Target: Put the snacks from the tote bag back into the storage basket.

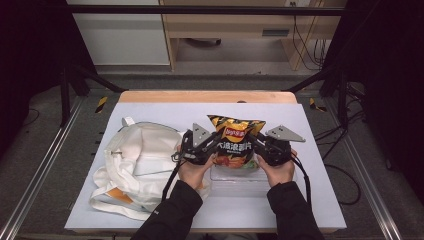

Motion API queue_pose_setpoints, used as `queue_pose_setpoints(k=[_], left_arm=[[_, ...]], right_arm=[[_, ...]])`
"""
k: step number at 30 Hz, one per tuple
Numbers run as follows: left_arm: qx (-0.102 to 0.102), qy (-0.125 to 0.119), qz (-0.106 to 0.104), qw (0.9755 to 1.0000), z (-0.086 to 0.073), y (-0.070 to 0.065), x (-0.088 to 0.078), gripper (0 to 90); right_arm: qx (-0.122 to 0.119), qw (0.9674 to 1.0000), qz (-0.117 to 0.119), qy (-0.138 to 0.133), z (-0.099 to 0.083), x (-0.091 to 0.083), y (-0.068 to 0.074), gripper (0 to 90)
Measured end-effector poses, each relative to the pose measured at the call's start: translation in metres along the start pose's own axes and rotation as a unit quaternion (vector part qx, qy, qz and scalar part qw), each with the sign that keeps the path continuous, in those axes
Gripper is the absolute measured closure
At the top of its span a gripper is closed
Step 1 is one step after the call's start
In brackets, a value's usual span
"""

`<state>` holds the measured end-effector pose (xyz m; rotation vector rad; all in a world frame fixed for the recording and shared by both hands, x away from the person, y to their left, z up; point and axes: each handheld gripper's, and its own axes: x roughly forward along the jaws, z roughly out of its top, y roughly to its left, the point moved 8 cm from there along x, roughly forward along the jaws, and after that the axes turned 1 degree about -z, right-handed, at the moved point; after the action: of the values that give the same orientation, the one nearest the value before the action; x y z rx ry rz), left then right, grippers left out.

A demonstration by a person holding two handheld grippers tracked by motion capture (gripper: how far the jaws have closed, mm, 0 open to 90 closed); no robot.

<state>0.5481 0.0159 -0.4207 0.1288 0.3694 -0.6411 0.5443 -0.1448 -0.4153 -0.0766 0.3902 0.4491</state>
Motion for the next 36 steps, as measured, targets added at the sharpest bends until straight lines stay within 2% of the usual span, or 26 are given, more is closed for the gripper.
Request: queue_pose_setpoints(k=[3, 10, 14, 18, 25, 29, 32, 36], left_arm=[[-0.002, -0.003, 0.004, 1.0, 0.001, 0.001, -0.001, 69.8], [-0.001, -0.014, 0.002, 0.9999, 0.003, 0.004, -0.01, 54.1], [-0.003, -0.015, -0.01, 0.9998, 0.005, 0.008, -0.016, 46.6], [0.008, -0.013, -0.016, 0.9998, 0.004, 0.013, -0.026, 42.1], [0.011, -0.011, -0.026, 0.9995, 0.002, 0.025, -0.046, 37.7], [0.014, -0.008, -0.024, 0.9996, -0.002, 0.036, -0.061, 36.6], [0.008, -0.003, -0.028, 0.9996, -0.006, 0.043, -0.069, 35.9], [0.008, 0.004, -0.018, 0.9998, -0.015, 0.054, -0.081, 35.3]], right_arm=[[-0.005, 1.0, -0.004, -0.003, 0.0, 0.001, -0.001, 64.9], [0.003, 0.9997, -0.018, -0.014, 0.004, -0.001, -0.006, 42.2], [0.015, 0.9995, -0.018, -0.021, 0.006, -0.004, -0.008, 34.5], [0.019, 0.9995, -0.015, -0.023, 0.008, -0.008, -0.007, 30.9], [0.023, 0.9994, -0.008, -0.024, 0.01, -0.015, -0.007, 23.9], [0.02, 0.9995, -0.007, -0.025, 0.01, -0.019, -0.007, 18.8], [0.014, 0.9996, -0.004, -0.025, 0.009, -0.024, -0.006, 16.6], [0.005, 0.9998, 0.0, -0.017, 0.004, -0.029, -0.005, 13.9]])
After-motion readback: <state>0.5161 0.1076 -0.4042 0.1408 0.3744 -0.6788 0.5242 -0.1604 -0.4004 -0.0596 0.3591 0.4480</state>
